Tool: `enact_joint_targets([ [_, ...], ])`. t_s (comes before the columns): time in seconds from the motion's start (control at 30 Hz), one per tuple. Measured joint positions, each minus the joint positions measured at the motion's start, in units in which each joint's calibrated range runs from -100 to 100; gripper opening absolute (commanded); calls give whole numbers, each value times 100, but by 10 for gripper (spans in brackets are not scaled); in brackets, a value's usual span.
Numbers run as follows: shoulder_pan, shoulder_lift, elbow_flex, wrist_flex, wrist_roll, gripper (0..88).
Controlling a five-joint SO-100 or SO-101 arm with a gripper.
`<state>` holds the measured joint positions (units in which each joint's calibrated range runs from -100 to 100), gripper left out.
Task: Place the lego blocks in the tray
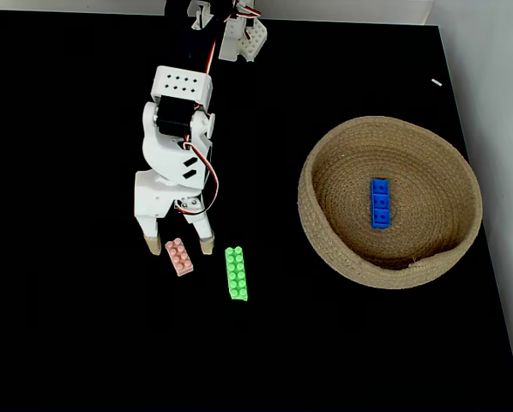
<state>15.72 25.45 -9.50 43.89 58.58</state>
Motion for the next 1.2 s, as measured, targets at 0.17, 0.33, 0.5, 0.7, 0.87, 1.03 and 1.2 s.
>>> enact_joint_targets([
  [0.17, 90, 93, 0, -65, 44, 263],
  [0.33, 130, 271, 106, -244, 44, 264],
  [0.5, 114, 271, 186, -398, 20, 205],
  [0.7, 106, 271, 318, -430, -93, 0],
  [0.87, 65, 271, 345, -447, -293, 0],
  [1.03, 41, 170, 345, -365, -537, 0],
  [1.2, -358, -492, 345, 41, -894, 0],
])
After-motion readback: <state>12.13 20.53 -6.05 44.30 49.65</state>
